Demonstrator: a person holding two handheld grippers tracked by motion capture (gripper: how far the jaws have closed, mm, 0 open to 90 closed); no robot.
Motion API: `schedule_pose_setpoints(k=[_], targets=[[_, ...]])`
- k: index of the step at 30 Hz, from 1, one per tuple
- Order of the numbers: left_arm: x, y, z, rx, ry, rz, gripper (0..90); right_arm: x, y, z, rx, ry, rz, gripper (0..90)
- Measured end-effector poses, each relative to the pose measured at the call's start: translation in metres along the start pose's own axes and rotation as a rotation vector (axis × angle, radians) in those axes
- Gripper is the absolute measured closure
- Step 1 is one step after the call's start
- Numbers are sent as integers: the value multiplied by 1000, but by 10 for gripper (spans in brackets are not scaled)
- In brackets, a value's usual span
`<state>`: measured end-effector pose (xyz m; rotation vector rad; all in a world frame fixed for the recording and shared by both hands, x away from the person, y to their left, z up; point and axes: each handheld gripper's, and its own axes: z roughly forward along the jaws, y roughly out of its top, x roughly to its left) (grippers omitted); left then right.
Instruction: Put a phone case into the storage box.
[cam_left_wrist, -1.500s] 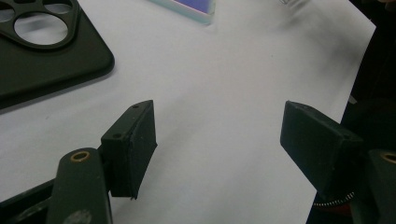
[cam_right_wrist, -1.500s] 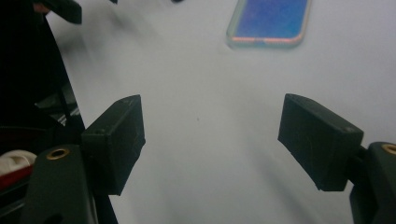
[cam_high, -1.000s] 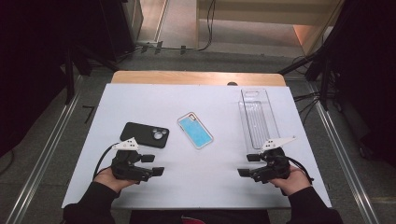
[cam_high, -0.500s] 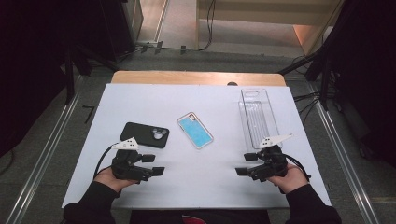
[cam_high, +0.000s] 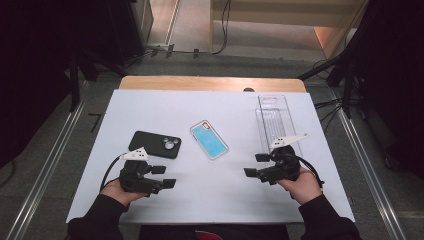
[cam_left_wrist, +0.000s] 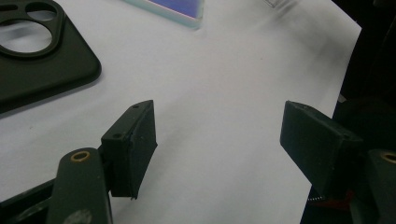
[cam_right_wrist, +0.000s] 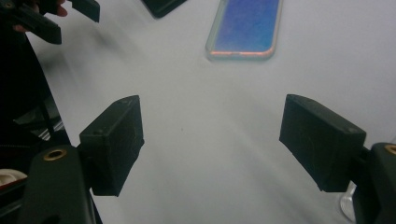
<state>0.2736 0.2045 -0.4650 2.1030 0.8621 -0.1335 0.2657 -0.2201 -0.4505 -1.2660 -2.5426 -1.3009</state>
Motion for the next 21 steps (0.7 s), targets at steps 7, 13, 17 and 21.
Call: schedule_pose_setpoints(k=[7,13,17,21], targets=[[0,0,0,2,2,-6,272,6,16,11,11,-24,-6,189],[0,0,-1,1,1,-8,272,10,32,24,8,-53,-10,179],[0,0,-1,0,0,-9,272,10,38,30,6,-68,-7,164],[0,0,-1,2,0,-6,272,9,44,36,4,-78,-13,159]])
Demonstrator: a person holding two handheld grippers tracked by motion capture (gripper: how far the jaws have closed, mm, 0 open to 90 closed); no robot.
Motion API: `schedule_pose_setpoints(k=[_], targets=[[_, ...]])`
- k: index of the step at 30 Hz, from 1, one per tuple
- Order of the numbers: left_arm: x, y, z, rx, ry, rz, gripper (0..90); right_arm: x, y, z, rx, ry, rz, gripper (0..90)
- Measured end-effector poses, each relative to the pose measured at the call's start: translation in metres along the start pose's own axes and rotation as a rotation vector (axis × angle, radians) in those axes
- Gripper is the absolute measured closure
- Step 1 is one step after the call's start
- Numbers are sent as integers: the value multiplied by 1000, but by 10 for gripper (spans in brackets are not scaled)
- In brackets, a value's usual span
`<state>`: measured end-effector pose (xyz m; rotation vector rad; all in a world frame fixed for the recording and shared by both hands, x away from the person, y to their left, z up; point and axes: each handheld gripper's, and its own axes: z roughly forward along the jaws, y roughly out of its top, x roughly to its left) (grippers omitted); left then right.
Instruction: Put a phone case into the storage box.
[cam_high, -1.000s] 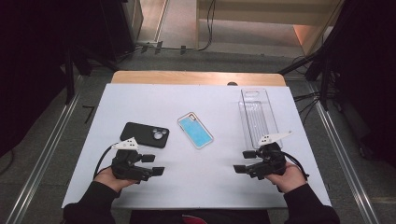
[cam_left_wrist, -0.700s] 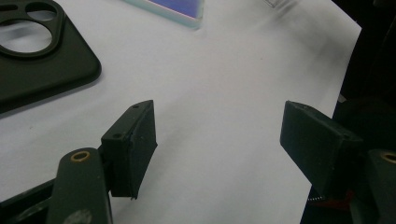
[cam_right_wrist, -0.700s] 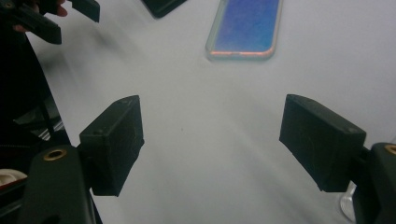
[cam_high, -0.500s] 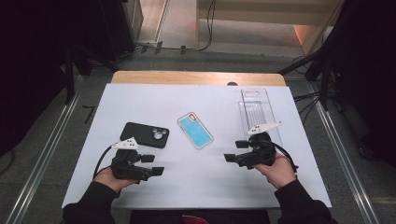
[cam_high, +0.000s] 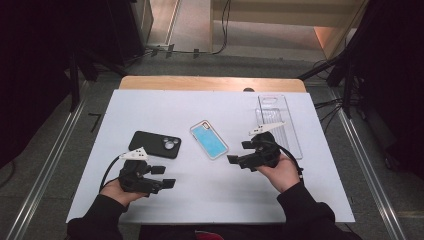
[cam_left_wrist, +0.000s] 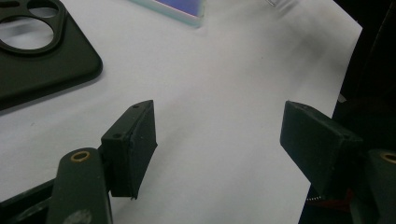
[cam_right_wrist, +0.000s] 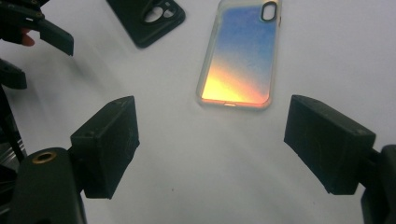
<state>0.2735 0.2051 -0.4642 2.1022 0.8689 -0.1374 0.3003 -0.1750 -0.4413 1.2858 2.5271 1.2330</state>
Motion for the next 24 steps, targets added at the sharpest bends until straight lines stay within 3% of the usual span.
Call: schedule_pose_setpoints(k=[16,18,21,24], targets=[[0,0,-1,0,4,-1,271,-6,30,28,-32,-50,38,122],[0,0,-1,-1,5,-1,271,-5,35,33,-31,-51,38,107],[0,0,-2,0,5,0,271,-6,41,42,-29,-64,29,0],[0,0,-1,0,4,0,271,-7,46,49,-34,-44,51,0]])
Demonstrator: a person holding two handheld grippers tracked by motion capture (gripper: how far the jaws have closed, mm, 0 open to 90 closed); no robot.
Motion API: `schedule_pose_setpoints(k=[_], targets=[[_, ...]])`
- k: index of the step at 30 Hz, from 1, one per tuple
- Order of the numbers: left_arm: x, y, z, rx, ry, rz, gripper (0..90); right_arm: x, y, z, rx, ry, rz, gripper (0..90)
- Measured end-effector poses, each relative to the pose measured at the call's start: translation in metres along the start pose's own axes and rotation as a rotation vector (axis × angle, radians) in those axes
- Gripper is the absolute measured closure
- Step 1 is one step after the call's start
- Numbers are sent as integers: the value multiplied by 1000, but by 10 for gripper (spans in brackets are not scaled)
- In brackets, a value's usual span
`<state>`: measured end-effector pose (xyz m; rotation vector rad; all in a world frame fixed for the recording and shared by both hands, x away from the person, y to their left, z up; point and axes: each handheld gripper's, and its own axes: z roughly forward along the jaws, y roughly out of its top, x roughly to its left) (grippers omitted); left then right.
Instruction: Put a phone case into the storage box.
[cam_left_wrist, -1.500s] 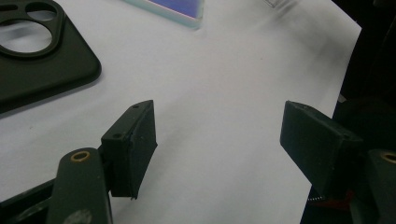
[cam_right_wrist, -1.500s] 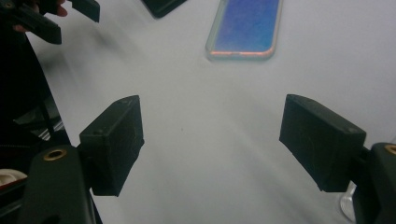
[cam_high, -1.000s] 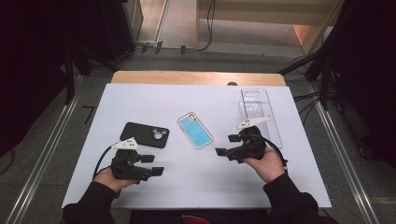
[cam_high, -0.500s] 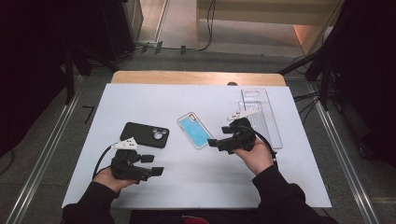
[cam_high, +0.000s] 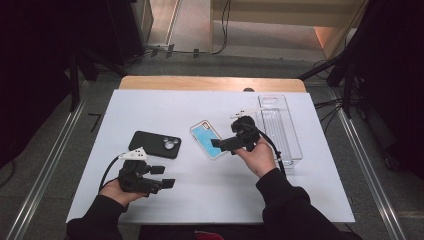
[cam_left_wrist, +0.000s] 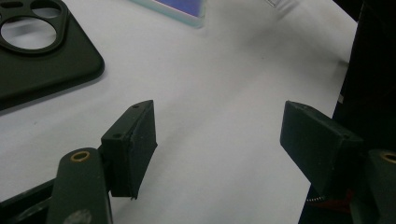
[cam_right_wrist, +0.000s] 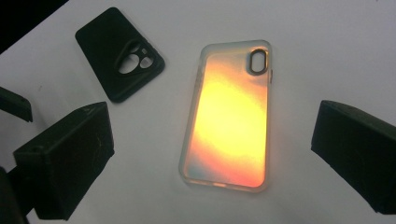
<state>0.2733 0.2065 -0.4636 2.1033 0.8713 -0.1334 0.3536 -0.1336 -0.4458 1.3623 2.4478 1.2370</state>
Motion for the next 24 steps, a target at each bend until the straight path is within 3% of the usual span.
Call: schedule_pose_setpoints(k=[5,12,24], targets=[[0,0,0,-2,-1,1,272,-1,6,12,29,8,10,0],[0,0,0,1,2,0,271,-3,13,21,18,-20,-11,0],[1,0,0,1,1,0,271,1,21,44,28,-23,-30,0]])
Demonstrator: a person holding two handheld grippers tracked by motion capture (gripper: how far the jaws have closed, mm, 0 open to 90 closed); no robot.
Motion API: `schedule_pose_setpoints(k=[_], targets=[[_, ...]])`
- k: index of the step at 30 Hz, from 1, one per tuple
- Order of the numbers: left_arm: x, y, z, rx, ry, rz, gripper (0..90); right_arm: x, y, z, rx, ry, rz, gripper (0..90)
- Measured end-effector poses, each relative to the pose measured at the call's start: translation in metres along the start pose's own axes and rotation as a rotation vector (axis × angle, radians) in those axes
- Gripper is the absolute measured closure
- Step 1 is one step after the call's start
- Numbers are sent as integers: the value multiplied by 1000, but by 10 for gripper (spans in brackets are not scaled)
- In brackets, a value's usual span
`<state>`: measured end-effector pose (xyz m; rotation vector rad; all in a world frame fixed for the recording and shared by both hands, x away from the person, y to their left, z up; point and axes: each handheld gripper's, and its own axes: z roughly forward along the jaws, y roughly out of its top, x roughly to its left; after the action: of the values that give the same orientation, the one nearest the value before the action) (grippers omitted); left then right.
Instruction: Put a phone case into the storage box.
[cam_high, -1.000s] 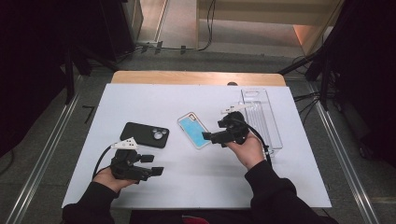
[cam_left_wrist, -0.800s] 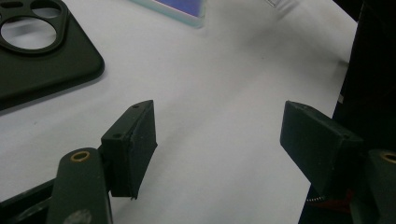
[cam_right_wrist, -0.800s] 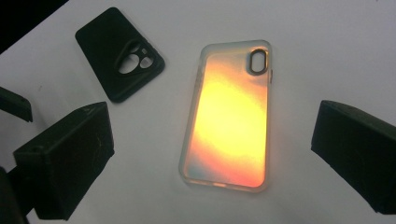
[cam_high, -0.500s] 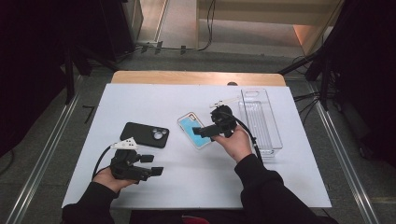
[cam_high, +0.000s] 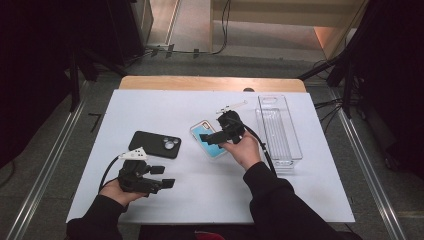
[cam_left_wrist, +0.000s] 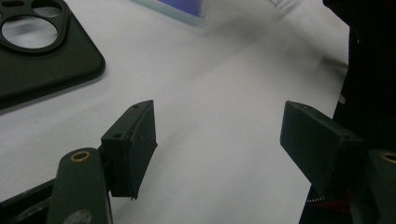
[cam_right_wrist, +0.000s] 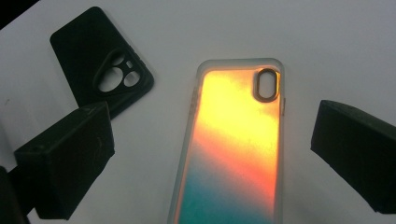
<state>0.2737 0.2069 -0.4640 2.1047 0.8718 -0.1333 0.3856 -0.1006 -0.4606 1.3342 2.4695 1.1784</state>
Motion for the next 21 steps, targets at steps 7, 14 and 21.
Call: schedule_pose_setpoints(k=[7,14,21], targets=[[0,0,-1,-4,0,-4,271,0,4,10,-4,7,-27,0],[0,0,-1,-3,-1,-4,271,-4,1,17,17,-4,-22,0],[0,0,-1,-3,-1,-5,271,-5,-4,22,17,-28,-31,0]])
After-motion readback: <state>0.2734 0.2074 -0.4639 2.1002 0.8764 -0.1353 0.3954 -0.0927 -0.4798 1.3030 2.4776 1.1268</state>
